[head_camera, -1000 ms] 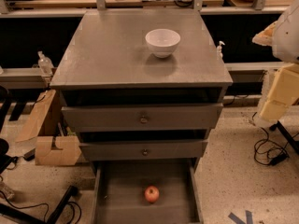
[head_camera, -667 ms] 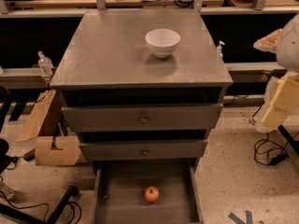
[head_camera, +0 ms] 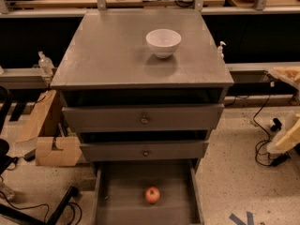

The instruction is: Pick apple from bottom drawer and place on counter

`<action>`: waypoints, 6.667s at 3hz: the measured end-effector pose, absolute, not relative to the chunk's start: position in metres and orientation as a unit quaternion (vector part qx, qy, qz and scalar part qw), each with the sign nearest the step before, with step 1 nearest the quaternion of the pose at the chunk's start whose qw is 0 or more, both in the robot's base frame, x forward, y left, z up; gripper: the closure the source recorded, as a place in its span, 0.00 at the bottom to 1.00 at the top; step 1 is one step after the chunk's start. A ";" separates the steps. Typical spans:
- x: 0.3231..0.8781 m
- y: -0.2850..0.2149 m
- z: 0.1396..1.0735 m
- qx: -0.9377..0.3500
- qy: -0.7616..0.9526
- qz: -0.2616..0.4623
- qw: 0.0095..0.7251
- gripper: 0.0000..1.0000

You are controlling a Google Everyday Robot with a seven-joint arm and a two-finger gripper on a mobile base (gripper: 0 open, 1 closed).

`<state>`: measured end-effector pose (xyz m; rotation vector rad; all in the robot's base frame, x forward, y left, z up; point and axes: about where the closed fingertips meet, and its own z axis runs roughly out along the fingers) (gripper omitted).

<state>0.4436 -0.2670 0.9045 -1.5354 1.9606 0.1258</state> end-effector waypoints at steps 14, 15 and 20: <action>0.523 -0.103 0.300 -0.605 0.630 0.260 0.411 0.00; 0.523 -0.103 0.300 -0.605 0.630 0.260 0.411 0.00; 0.539 -0.011 0.126 -0.651 0.642 0.266 0.306 0.49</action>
Offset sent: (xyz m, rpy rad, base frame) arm -0.0338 -0.0618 -0.0994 0.0285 0.0453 0.1346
